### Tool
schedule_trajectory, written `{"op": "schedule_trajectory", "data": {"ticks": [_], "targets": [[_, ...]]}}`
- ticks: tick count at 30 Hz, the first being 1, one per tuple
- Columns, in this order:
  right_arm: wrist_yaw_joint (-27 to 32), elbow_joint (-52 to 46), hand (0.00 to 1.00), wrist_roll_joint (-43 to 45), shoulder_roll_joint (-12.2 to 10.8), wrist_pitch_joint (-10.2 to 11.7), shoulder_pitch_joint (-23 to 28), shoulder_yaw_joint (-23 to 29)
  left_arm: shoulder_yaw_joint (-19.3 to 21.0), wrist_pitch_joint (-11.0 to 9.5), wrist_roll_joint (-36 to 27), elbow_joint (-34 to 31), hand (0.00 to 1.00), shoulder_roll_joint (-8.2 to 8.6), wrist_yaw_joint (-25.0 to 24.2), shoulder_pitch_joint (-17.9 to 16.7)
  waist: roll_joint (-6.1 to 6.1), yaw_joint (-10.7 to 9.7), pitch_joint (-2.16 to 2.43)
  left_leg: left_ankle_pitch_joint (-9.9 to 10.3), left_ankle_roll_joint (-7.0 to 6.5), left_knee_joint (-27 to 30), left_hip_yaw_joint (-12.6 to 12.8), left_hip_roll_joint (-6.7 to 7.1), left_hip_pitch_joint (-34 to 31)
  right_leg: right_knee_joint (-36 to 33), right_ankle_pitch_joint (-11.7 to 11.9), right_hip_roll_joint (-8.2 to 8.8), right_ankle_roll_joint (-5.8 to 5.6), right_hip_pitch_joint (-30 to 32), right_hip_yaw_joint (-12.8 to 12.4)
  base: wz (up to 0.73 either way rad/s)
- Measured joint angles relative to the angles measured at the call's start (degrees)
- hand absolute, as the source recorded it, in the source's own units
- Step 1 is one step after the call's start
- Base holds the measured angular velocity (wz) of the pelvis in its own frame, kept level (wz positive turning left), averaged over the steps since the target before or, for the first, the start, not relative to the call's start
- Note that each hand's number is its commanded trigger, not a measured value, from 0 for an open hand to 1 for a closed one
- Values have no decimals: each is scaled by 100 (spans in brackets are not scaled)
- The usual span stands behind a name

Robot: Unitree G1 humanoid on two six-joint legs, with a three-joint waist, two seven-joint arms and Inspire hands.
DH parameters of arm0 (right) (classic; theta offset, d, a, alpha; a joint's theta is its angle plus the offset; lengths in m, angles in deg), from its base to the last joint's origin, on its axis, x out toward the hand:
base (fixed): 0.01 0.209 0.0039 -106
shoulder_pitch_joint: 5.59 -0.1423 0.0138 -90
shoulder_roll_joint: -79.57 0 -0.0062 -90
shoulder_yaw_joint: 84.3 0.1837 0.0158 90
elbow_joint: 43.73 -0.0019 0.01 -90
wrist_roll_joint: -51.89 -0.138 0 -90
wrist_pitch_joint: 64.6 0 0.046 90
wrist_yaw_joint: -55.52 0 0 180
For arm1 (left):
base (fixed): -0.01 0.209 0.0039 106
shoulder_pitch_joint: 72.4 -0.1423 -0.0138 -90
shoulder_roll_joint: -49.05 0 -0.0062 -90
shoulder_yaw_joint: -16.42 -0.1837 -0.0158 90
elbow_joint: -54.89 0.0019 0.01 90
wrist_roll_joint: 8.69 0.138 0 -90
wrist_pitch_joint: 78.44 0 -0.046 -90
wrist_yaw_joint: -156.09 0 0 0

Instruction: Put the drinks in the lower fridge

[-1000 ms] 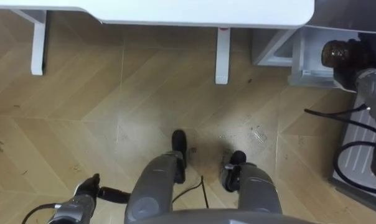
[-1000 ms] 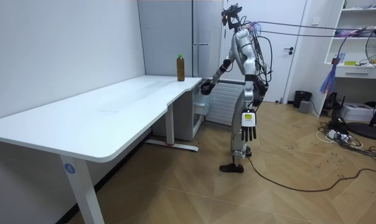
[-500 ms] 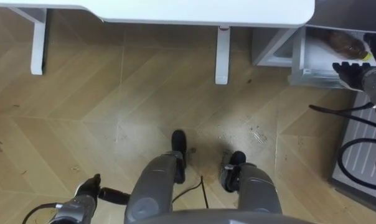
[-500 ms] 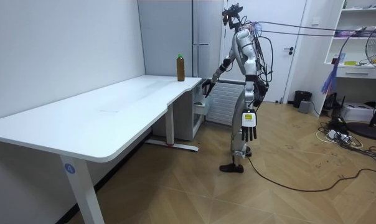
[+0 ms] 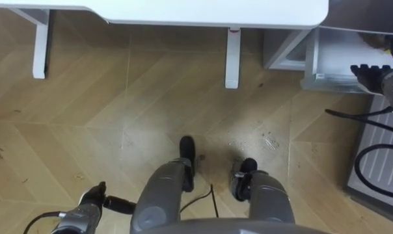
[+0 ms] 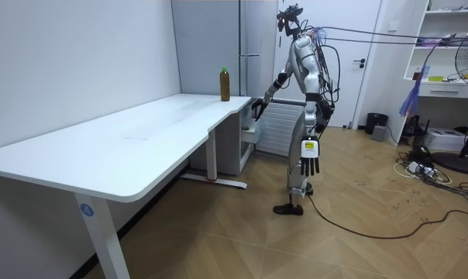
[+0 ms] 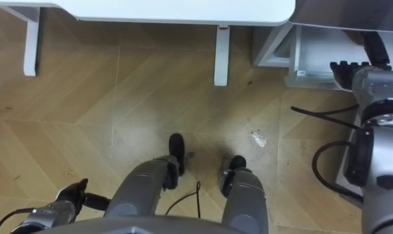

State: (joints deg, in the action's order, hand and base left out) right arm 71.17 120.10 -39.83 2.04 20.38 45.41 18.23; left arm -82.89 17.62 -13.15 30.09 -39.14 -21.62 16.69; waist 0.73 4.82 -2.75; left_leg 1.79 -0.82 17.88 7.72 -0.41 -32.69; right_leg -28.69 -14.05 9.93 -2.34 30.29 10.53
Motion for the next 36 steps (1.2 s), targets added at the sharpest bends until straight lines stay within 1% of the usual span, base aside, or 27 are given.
{"op": "schedule_trajectory", "data": {"ticks": [5, 9, 12, 13, 14, 15, 16, 17, 19, 20, 21, 22, 23, 25, 26, 27, 28, 30, 31, 32, 33, 34, 36], "targets": [[-39, 89, 0, 11, 0, -1, 1, -4, 6, -2, -3, 7, 0, -25, -7, 2, -3, 27, 3, 1, 1, -7, 3, -4, 172, 33, 0, -7, 0, -185, 7, 0], [-226, 277, 0, 146, -3, -1, 28, -7, 23, -23, -45, -17, 0, -29, -6, 0, -46, 36, 30, 1, 6, -64, -29, -86, 351, 339, 112, -130, 1, -499, 62, 0], [-418, 420, 0, 200, -2, 22, 49, -1, 22, -27, -44, -93, 0, -33, -5, -6, -63, 3, 47, 0, 8, -83, -87, -106, 446, 515, 181, -188, -7, -695, 119, 5], [-452, 425, 0, 197, -2, 22, 78, 5, 24, -27, -45, -107, 0, -34, -6, -6, -69, -12, 50, 0, 8, -83, -108, -108, 469, 565, 195, -198, -8, -754, 141, 13], [-526, 423, 0, 209, -2, 28, 171, 9, 24, -34, -43, -113, 0, -38, -11, -6, -83, -55, 67, -2, 12, -113, -170, -103, 528, 657, 213, -204, -10, -881, 230, 18], [-602, 419, 0, 225, -2, 30, 287, 10, 28, -62, -43, -121, 0, -44, -23, -8, -72, -67, 73, -3, 15, -156, -182, -96, 646, 724, 218, -204, -14, -1018, 262, 18], [-626, 419, 0, 231, -3, 30, 336, 10, 27, -76, -45, -126, 0, -43, -30, -15, -66, -67, 79, -2, 16, -171, -182, -92, 699, 756, 221, -202, -18, -1072, 270, 7], [-679, 419, 0, 258, -3, 29, 416, 10, 28, -103, -44, -126, 0, -44, -48, -41, -65, -67, 94, -2, 16, -227, -182, -83, 812, 823, 233, -203, -29, -1198, 279, 0], [-757, 414, 0, 392, -2, 31, 522, 7, 39, -144, -40, -121, 0, -46, -60, -104, -69, -83, 102, 1, 21, -291, -182, -76, 984, 920, 243, -212, -39, -1359, 277, 0], [-836, 391, 0, 448, -2, 33, 644, 7, 51, -148, -44, -120, 0, -47, -72, -139, -74, -103, 122, 3, 24, -344, -186, -71, 1090, 988, 248, -217, -44, -1474, 299, 3], [-882, 377, 0, 455, -2, 36, 760, 1, 58, -146, -45, -123, 0, -47, -75, -189, -78, -109, 163, 9, 33, -380, -191, -70, 1168, 1034, 252, -223, -44, -1572, 307, 3], [-891, 371, 0, 473, -2, 41, 810, 1, 67, -143, -42, -131, 0, -44, -75, -215, -81, -110, 177, 9, 34, -404, -191, -67, 1208, 1053, 252, -224, -44, -1630, 309, 0], [-894, 301, 0, 640, -14, 57, 933, -2, 76, -145, -43, -153, 0, -43, -77, -274, -86, -133, 209, 7, 39, -441, -191, -65, 1291, 1099, 256, -230, -46, -1717, 317, 0], [-935, 101, 0, 847, -54, 116, 1198, 1, 145, -150, -43, -166, 0, -42, -80, -316, -91, -165, 218, 14, 49, -465, -194, -59, 1430, 1138, 256, -230, -46, -1878, 362, 9], [-950, 4, 0, 922, -99, 148, 1414, 40, 263, -156, -43, -167, 0, -39, -103, -336, -88, -207, 222, 18, 52, -480, -196, -54, 1535, 1260, 256, -236, -48, -2020, 420, 21], [-991, -69, 0, 1044, -174, 153, 1618, 120, 405, -177, -31, -170, 0, -44, -141, -374, -76, -273, 235, 24, 58, -532, -202, -49, 1648, 1350, 256, -240, -54, -2175, 493, 25], [-1023, -99, 0, 1085, -216, 158, 1722, 118, 449, -188, -32, -170, 0, -46, -141, -403, -73, -320, 248, 24, 58, -549, -215, -42, 1696, 1397, 255, -242, -57, -2254, 533, 19], [-1198, -307, 0, 1110, -422, 187, 2296, 108, 485, -195, -39, -179, 0, -45, -154, -465, -11, -330, 283, 46, 85, -643, -243, -19, 1899, 1520, 246, -252, -76, -2471, 540, 4], [-1232, -321, 0, 1128, -474, 185, 2400, 109, 486, -193, -38, -203, 0, -45, -164, -488, 2, -330, 282, 55, 94, -657, -244, -16, 1945, 1536, 244, -253, -78, -2518, 537, 0], [-1311, -315, 0, 1236, -561, 178, 2593, 108, 486, -193, -33, -288, 0, -43, -182, -550, 13, -380, 292, 72, 103, -654, -266, -15, 1986, 1613, 258, -270, -82, -2599, 544, 9], [-1395, -302, 0, 1409, -638, 178, 2784, 109, 504, -199, -14, -361, 0, -42, -184, -618, 12, -444, 291, 83, 108, -651, -308, -10, 2030, 1706, 283, -288, -83, -2723, 601, 13], [-1429, -313, 0, 1530, -685, 178, 2900, 108, 527, -216, 15, -404, 0, -42, -183, -663, 15, -451, 293, 93, 116, -651, -314, -12, 2051, 1720, 292, -297, -82, -2769, 615, 13], [-1546, -374, 0, 1817, -890, 195, 3277, 86, 689, -242, 11, -490, 0, 10, -169, -754, 12, -484, 288, 120, 128, -664, -306, -13, 2163, 1812, 292, -306, -82, -2918, 637, 2]]}}
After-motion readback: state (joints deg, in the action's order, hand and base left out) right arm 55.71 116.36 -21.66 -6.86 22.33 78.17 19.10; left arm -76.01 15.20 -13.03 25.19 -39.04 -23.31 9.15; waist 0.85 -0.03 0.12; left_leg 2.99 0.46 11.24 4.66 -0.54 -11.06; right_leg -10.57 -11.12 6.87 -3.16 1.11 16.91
